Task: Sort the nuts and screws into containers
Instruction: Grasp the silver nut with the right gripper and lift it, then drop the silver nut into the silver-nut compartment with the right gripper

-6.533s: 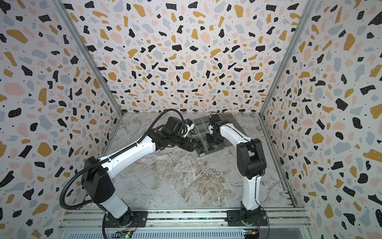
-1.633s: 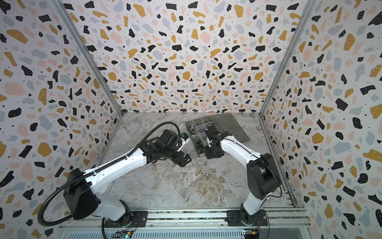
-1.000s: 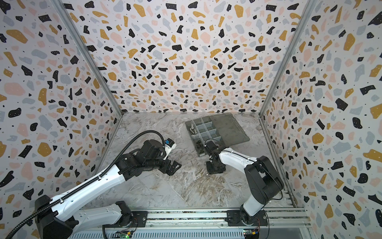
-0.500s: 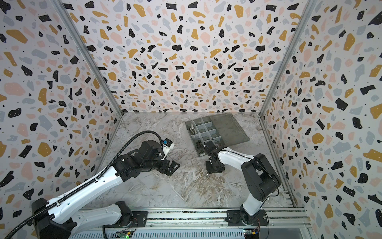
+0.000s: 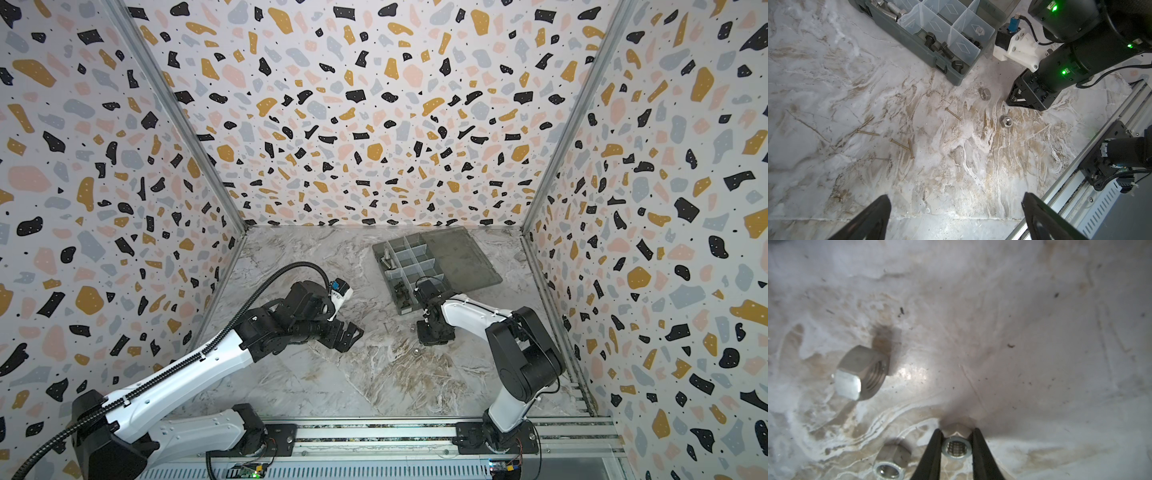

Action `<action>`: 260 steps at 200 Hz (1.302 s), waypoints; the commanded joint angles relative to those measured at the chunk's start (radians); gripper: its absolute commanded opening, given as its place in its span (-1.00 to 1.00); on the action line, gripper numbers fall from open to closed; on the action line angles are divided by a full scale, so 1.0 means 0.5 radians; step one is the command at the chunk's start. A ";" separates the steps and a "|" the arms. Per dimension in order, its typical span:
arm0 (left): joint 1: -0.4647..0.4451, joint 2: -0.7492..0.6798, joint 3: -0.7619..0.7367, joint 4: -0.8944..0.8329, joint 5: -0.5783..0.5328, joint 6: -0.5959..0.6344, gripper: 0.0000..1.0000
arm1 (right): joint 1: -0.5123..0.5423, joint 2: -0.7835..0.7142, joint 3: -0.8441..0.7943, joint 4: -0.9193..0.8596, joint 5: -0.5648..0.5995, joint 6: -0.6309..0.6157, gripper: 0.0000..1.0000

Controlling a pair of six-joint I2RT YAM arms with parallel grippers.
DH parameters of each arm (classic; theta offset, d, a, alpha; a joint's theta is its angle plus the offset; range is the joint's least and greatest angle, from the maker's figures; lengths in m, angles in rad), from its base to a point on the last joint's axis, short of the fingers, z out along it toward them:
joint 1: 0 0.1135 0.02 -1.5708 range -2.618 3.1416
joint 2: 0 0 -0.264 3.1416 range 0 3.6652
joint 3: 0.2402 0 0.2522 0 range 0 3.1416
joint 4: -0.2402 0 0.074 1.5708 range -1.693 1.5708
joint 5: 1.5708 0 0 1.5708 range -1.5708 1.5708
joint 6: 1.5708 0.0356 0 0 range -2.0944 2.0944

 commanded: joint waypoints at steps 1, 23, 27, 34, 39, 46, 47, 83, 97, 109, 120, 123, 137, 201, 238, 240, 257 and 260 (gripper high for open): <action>0.001 0.037 0.071 0.057 -0.015 -0.013 1.00 | -0.010 -0.045 0.108 -0.118 -0.015 -0.047 -0.61; 0.000 0.089 0.107 0.074 -0.018 -0.004 1.00 | -0.028 -0.084 0.255 -0.209 -0.008 -0.072 -0.61; -0.001 0.102 0.119 0.077 -0.015 -0.001 1.00 | -0.032 -0.088 0.286 -0.227 -0.006 -0.074 -0.61; 0.000 0.127 0.139 0.084 -0.015 0.005 1.00 | -0.044 -0.092 0.347 -0.257 -0.002 -0.084 -0.61; 0.002 0.146 0.158 0.084 -0.013 0.013 1.00 | -0.055 -0.091 0.392 -0.278 0.002 -0.094 -0.61; 0.001 0.178 0.189 0.088 -0.012 0.030 1.00 | -0.071 -0.088 0.454 -0.302 0.006 -0.110 -0.61; 0.000 0.182 0.193 0.089 -0.012 0.032 1.00 | -0.074 -0.086 0.460 -0.306 0.004 -0.111 -0.61; 0.002 0.408 0.446 0.099 -0.003 0.120 1.00 | -0.208 0.026 0.760 -0.360 -0.002 -0.202 -0.61; 0.002 0.520 0.576 0.103 0.001 0.148 1.00 | -0.260 0.097 0.863 -0.357 -0.015 -0.233 -0.62; 0.000 0.619 0.697 0.100 0.012 0.170 0.99 | -0.306 0.167 0.941 -0.352 -0.029 -0.256 -0.62; -0.001 0.711 0.804 0.091 0.022 0.189 0.99 | -0.340 0.233 1.014 -0.347 -0.043 -0.272 -0.61; 0.000 0.736 0.833 0.089 0.030 0.195 0.99 | -0.350 0.252 1.032 -0.343 -0.043 -0.278 -0.61; 0.002 0.836 0.944 0.075 0.049 0.219 0.99 | -0.387 0.336 1.112 -0.342 -0.049 -0.292 -0.61; 0.002 1.117 1.226 0.007 0.132 0.294 0.99 | -0.523 0.616 1.321 -0.325 -0.078 -0.336 -0.61; 0.001 1.202 1.302 -0.019 0.157 0.317 0.99 | -0.549 0.699 1.388 -0.343 -0.126 -0.371 -0.27; 0.000 1.204 1.305 -0.018 0.155 0.318 0.99 | -0.549 0.698 1.391 -0.346 -0.125 -0.370 -0.25; 0.003 1.205 1.292 -0.017 0.157 0.321 0.99 | -0.549 0.681 1.419 -0.372 -0.121 -0.378 -0.13; 0.003 1.204 1.287 -0.014 0.157 0.323 0.99 | -0.549 0.674 1.424 -0.376 -0.123 -0.379 -0.12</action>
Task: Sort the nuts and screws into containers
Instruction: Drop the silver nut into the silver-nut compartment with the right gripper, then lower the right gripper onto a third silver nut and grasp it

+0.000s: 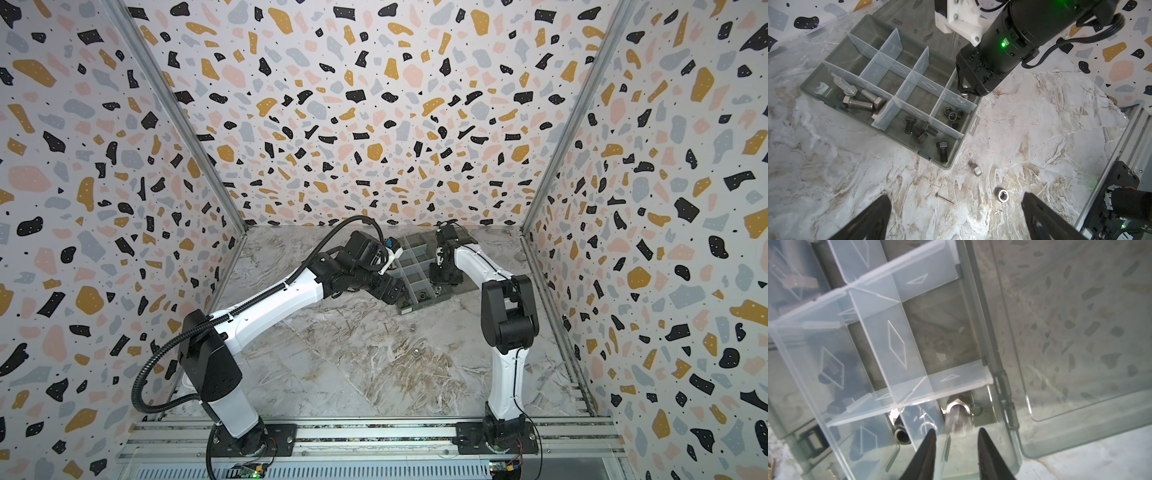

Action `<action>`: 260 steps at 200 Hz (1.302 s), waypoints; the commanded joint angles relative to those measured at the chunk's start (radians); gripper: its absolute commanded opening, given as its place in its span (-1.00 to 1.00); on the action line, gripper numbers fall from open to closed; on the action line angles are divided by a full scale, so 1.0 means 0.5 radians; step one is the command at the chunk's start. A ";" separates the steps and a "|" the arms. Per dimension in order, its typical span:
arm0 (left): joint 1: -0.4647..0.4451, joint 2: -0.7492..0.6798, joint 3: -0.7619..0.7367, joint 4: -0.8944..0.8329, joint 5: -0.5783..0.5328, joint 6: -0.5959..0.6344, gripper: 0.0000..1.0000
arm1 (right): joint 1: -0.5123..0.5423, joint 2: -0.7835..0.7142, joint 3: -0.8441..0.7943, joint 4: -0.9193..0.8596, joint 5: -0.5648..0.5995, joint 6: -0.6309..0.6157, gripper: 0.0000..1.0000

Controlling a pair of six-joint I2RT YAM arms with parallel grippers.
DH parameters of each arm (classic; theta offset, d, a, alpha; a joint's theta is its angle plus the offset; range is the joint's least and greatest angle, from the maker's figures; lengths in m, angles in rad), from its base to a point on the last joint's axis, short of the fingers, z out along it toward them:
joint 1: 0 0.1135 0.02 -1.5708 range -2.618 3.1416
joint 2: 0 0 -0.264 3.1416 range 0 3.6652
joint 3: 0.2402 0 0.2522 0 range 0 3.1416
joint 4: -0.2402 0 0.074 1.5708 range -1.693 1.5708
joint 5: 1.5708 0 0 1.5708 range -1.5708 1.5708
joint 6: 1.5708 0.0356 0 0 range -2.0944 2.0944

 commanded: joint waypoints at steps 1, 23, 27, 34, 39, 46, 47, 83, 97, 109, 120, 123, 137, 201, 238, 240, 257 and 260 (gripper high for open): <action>0.004 -0.001 0.046 -0.016 0.033 0.043 0.99 | 0.002 -0.051 0.100 -0.098 -0.020 -0.033 -0.12; 0.008 -0.026 0.007 -0.016 0.030 0.049 0.99 | 0.006 -0.113 0.121 -0.167 -0.001 -0.038 -0.11; 0.006 -0.036 -0.004 -0.015 0.030 0.050 0.99 | 0.006 -0.130 0.120 -0.176 0.003 -0.041 -0.11; 0.008 -0.058 -0.028 -0.005 0.029 0.052 0.99 | 0.009 -0.164 0.112 -0.189 0.009 -0.041 -0.11; 0.008 -0.074 -0.051 0.003 0.025 0.051 0.99 | 0.011 -0.188 0.104 -0.199 0.010 -0.039 -0.11; 0.008 -0.101 -0.080 0.012 0.013 0.050 0.99 | 0.017 -0.228 0.087 -0.209 0.007 -0.032 -0.11; 0.007 -0.105 -0.086 0.014 0.011 0.050 0.99 | 0.019 -0.233 0.084 -0.209 0.005 -0.032 -0.11; 0.009 -0.262 -0.288 0.040 -0.046 0.053 0.99 | 0.141 -0.448 -0.133 -0.216 0.017 0.045 -0.11; 0.011 -0.336 -0.380 0.043 -0.049 0.047 0.99 | 0.235 -0.535 -0.257 -0.197 0.024 0.099 -0.12; 0.008 -0.406 -0.463 0.046 -0.048 0.035 0.99 | 0.329 -0.602 -0.375 -0.173 0.031 0.161 -0.12; 0.008 -0.479 -0.542 0.042 -0.049 0.023 0.99 | 0.416 -0.661 -0.481 -0.148 0.033 0.223 -0.12; 0.008 -0.505 -0.564 0.040 -0.047 0.020 0.99 | 0.439 -0.676 -0.515 -0.139 0.031 0.236 -0.12; 0.008 -0.613 -0.678 0.049 -0.059 -0.004 0.99 | 0.550 -0.738 -0.648 -0.094 0.025 0.328 -0.12; 0.010 -1.167 -1.206 0.098 -0.054 -0.176 0.99 | 0.962 -0.862 -1.082 0.052 0.085 0.648 -0.13; 0.009 -1.407 -1.385 0.090 -0.054 -0.300 0.99 | 1.033 -0.938 -1.250 0.114 0.104 0.735 -0.13; 0.009 -1.423 -1.389 0.092 -0.053 -0.308 0.99 | 1.033 -0.938 -1.259 0.115 0.104 0.736 -0.12; 0.011 -1.520 -1.435 0.089 -0.061 -0.348 1.00 | 1.036 -0.924 -1.296 0.122 0.121 0.727 -0.13; 0.008 -1.536 -1.444 0.088 -0.066 -0.354 1.00 | 1.036 -0.923 -1.300 0.122 0.128 0.725 -0.13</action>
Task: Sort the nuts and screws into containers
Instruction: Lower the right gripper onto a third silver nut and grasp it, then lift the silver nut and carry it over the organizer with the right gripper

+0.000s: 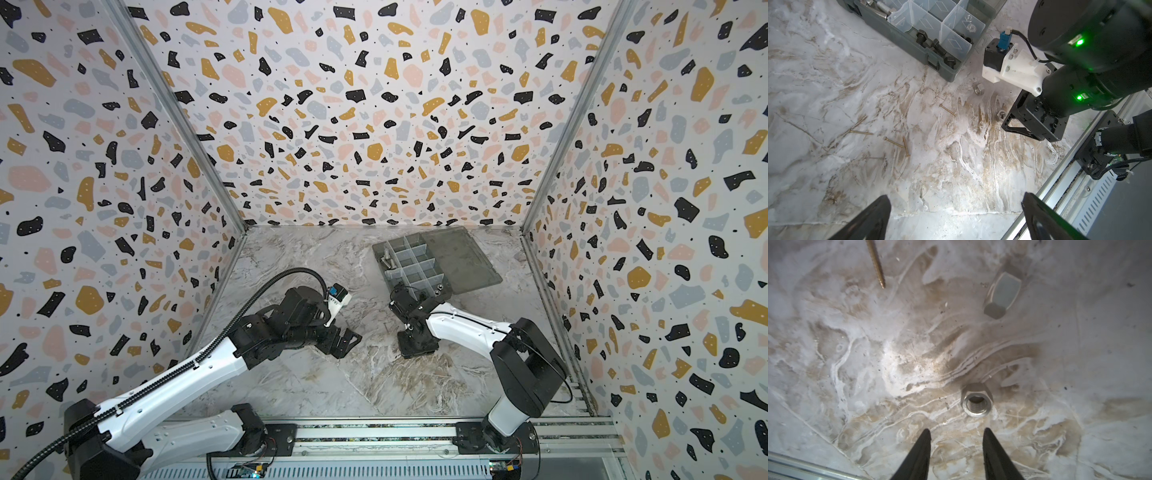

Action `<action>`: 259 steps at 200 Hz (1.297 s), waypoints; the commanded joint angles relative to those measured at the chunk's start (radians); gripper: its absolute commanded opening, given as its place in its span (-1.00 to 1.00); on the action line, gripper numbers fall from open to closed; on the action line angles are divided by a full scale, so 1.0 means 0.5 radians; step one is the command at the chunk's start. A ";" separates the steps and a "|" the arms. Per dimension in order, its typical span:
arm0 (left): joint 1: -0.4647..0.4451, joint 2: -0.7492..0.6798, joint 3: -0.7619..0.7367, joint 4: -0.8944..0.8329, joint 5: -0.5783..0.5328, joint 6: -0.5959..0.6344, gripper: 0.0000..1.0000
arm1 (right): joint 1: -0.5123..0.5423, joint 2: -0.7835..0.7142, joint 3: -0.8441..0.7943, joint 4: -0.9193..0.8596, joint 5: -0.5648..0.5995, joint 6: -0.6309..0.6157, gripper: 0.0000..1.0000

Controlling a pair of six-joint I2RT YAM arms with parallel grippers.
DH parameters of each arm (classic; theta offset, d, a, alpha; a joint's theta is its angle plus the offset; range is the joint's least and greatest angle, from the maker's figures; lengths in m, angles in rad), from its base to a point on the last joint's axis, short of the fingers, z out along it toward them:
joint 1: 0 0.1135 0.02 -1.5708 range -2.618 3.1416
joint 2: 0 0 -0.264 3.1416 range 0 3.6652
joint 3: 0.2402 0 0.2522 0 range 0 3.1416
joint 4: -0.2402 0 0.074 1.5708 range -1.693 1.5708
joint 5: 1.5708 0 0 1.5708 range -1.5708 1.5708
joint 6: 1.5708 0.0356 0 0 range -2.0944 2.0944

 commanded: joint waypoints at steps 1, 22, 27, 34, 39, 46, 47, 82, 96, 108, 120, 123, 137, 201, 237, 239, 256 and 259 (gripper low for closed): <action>0.007 -0.135 -0.048 0.042 -0.015 -0.103 1.00 | 0.010 -0.047 -0.038 0.019 0.065 0.059 -0.13; 0.008 -0.190 -0.074 0.010 -0.054 -0.111 1.00 | 0.008 -0.034 -0.054 0.044 0.082 0.045 -0.13; 0.008 -0.197 -0.074 -0.002 -0.059 -0.108 1.00 | 0.008 -0.028 -0.057 0.050 0.087 0.041 -0.13; 0.007 -0.205 -0.072 -0.015 -0.065 -0.114 1.00 | 0.007 -0.020 -0.061 0.060 0.094 0.037 -0.13; 0.009 -0.213 -0.071 -0.022 -0.066 -0.114 1.00 | 0.009 -0.007 -0.061 0.062 0.098 0.031 -0.13; 0.010 -0.227 -0.071 -0.026 -0.070 -0.120 1.00 | 0.007 0.011 -0.061 0.063 0.102 0.025 -0.13; 0.007 -0.228 -0.071 -0.026 -0.071 -0.122 1.00 | 0.007 0.014 -0.061 0.066 0.107 0.023 -0.13; 0.007 -0.285 -0.077 -0.054 -0.099 -0.133 1.00 | 0.001 0.080 -0.071 0.131 0.104 0.000 -0.13; 0.007 -0.300 -0.084 -0.072 -0.108 -0.134 1.00 | -0.005 0.108 -0.065 0.133 0.106 -0.006 -0.14; 0.008 -0.316 -0.093 -0.076 -0.115 -0.137 1.00 | -0.008 0.123 -0.075 0.153 0.103 -0.009 -0.16; 0.008 -0.329 -0.098 -0.081 -0.118 -0.139 1.00 | -0.014 0.139 -0.078 0.161 0.096 -0.015 -0.25; 0.008 -0.328 -0.098 -0.084 -0.121 -0.137 1.00 | -0.013 0.141 -0.074 0.159 0.096 -0.014 -0.28; 0.006 -0.336 -0.103 -0.085 -0.122 -0.134 1.00 | -0.014 0.149 -0.074 0.153 0.098 -0.016 -0.39; 0.009 -0.309 -0.115 -0.035 -0.092 -0.126 1.00 | -0.014 0.122 0.018 0.042 0.124 -0.025 -0.57; 0.006 -0.235 -0.055 -0.011 -0.104 -0.093 1.00 | -0.023 0.093 0.187 -0.083 0.176 -0.046 -0.58; 0.008 -0.229 -0.049 -0.012 -0.107 -0.089 1.00 | -0.026 0.091 0.201 -0.092 0.178 -0.048 -0.58; 0.008 -0.182 0.000 -0.017 -0.134 -0.056 1.00 | -0.049 0.093 0.303 -0.149 0.207 -0.079 -0.58; 0.009 -0.170 0.009 -0.017 -0.136 -0.049 1.00 | -0.054 0.093 0.325 -0.160 0.207 -0.086 -0.58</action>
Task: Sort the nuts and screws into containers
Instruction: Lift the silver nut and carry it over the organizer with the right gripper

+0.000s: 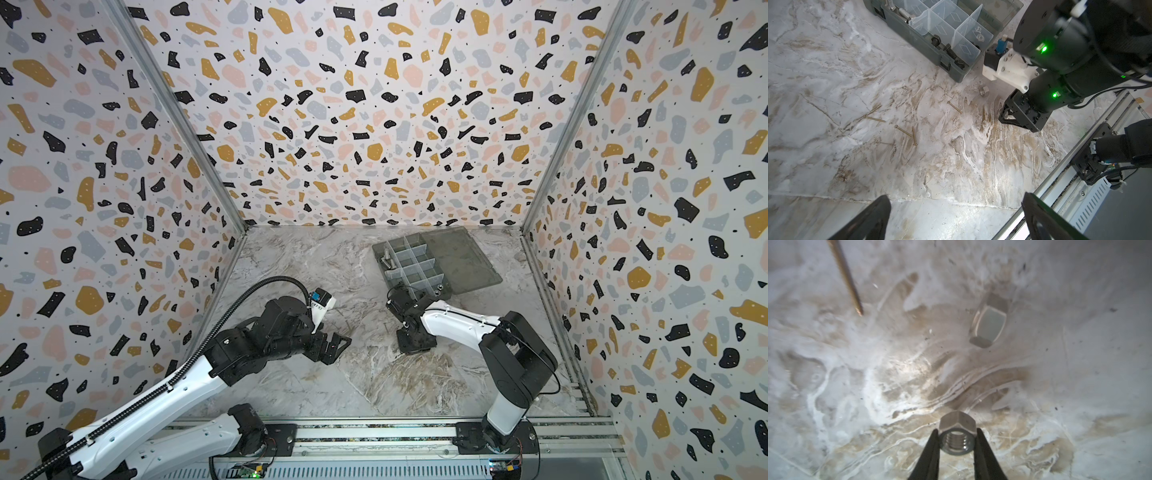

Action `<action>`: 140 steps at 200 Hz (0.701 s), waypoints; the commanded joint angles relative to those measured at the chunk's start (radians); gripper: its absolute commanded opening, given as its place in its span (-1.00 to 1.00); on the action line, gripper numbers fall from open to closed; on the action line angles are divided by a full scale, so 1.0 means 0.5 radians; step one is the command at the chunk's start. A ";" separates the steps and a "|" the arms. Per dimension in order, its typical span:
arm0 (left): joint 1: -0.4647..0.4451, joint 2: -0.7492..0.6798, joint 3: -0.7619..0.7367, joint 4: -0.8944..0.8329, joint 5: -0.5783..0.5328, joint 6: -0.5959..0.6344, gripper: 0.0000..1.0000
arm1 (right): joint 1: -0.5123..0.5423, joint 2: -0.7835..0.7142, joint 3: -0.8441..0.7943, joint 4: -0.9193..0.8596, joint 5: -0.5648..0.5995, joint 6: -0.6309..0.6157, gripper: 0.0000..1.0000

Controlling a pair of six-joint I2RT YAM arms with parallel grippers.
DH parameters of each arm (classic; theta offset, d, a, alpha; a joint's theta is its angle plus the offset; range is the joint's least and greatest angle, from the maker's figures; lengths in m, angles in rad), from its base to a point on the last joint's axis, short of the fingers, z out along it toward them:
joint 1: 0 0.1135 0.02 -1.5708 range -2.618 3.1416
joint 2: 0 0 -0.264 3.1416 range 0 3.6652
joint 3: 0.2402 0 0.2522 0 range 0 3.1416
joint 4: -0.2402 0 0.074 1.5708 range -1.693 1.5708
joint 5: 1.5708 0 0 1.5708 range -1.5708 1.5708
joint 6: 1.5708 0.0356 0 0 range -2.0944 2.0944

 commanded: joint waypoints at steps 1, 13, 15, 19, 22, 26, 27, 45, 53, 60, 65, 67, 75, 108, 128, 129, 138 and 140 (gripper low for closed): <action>0.008 0.051 0.099 0.058 -0.041 0.065 1.00 | -0.037 -0.060 0.179 -0.156 0.080 -0.063 -0.58; 0.006 0.092 0.133 0.070 -0.045 0.085 1.00 | -0.074 -0.058 0.255 -0.188 0.085 -0.094 -0.58; 0.007 0.099 0.138 0.073 -0.045 0.086 1.00 | -0.080 -0.056 0.268 -0.192 0.086 -0.100 -0.58; 0.007 0.114 0.149 0.079 -0.046 0.092 1.00 | -0.097 -0.057 0.294 -0.200 0.086 -0.112 -0.58; 0.009 0.124 0.159 0.082 -0.045 0.095 1.00 | -0.110 -0.054 0.311 -0.204 0.085 -0.124 -0.58; 0.008 0.144 0.172 0.091 -0.049 0.100 1.00 | -0.127 -0.053 0.338 -0.211 0.085 -0.136 -0.58; 0.008 0.148 0.176 0.091 -0.049 0.101 1.00 | -0.133 -0.052 0.341 -0.213 0.085 -0.138 -0.59; 0.008 0.231 0.242 0.124 -0.048 0.120 1.00 | -0.224 -0.028 0.450 -0.230 0.084 -0.212 -0.58; 0.008 0.275 0.275 0.136 -0.046 0.128 1.00 | -0.272 -0.009 0.495 -0.236 0.084 -0.245 -0.58; 0.008 0.309 0.307 0.148 -0.042 0.137 1.00 | -0.315 0.014 0.539 -0.242 0.082 -0.273 -0.58; 0.008 0.341 0.328 0.155 -0.042 0.144 1.00 | -0.347 0.032 0.565 -0.244 0.076 -0.296 -0.58; 0.008 0.350 0.339 0.156 -0.040 0.147 1.00 | -0.358 0.038 0.572 -0.243 0.076 -0.305 -0.58; 0.008 0.401 0.377 0.167 -0.039 0.160 1.00 | -0.406 0.064 0.617 -0.241 0.067 -0.336 -0.58; 0.008 0.624 0.566 0.199 -0.019 0.206 1.00 | -0.589 0.221 0.822 -0.240 0.040 -0.451 -0.58; 0.009 0.766 0.700 0.200 -0.001 0.233 1.00 | -0.679 0.335 0.948 -0.242 0.020 -0.498 -0.58; 0.008 0.770 0.706 0.199 0.000 0.235 1.00 | -0.682 0.342 0.954 -0.242 0.020 -0.501 -0.58; 0.009 0.831 0.763 0.196 0.007 0.247 1.00 | -0.717 0.394 1.001 -0.242 0.020 -0.516 -0.59; 0.009 0.843 0.774 0.196 0.009 0.250 1.00 | -0.724 0.404 1.013 -0.243 0.018 -0.518 -0.58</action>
